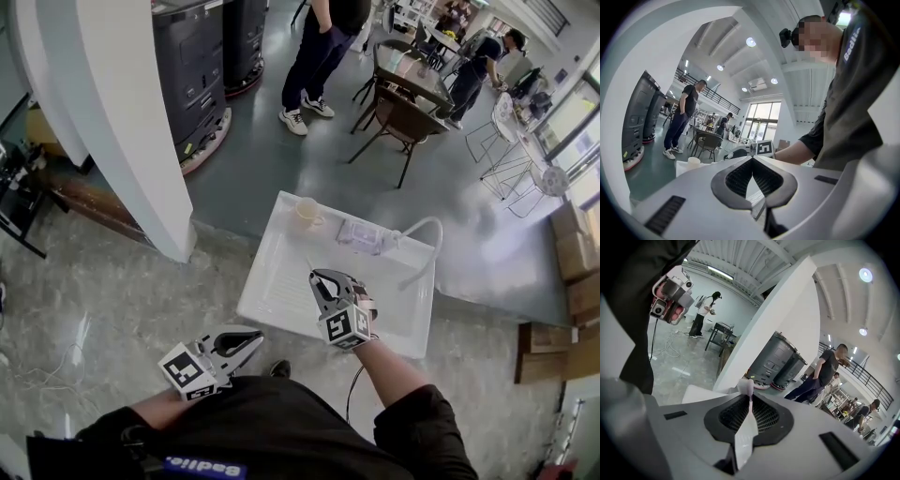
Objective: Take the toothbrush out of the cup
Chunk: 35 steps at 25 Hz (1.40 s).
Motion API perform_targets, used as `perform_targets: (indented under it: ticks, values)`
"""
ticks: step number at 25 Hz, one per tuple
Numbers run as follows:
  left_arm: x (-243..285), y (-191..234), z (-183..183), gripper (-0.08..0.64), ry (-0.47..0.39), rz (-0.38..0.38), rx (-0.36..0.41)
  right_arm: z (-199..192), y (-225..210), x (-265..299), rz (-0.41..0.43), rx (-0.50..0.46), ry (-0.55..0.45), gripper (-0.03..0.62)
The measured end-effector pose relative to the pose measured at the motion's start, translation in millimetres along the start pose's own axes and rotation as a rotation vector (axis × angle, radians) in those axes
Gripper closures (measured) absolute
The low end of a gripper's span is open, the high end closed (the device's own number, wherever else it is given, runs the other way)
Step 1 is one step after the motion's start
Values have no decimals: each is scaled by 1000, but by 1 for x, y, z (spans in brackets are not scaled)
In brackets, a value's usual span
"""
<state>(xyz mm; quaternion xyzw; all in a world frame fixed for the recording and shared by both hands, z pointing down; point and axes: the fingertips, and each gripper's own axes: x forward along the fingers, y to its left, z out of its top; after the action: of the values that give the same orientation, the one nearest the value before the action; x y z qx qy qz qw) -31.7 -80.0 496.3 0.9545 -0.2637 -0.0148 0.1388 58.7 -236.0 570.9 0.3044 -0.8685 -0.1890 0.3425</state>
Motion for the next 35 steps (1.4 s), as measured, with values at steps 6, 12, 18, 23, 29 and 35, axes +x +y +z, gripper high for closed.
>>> perform_targets:
  ticks: [6, 12, 18, 23, 29, 35]
  values:
    - [-1, -5, -2, 551, 7, -17, 4, 10, 11, -24, -7, 70, -21, 561]
    - [-3, -8, -2, 551, 9, -16, 9, 30, 27, -47, -15, 151, -67, 561]
    - [-3, -9, -1, 551, 11, -21, 14, 31, 43, -56, -37, 211, -116, 561]
    - [-2, -8, -1, 551, 14, -22, 20, 29, 51, -66, -59, 279, -121, 561]
    - [-3, -5, 1, 551, 13, -22, 22, 40, 61, -85, -68, 361, -136, 561]
    - [-2, -1, -2, 551, 23, -31, 19, 46, 75, -93, -57, 452, -164, 561]
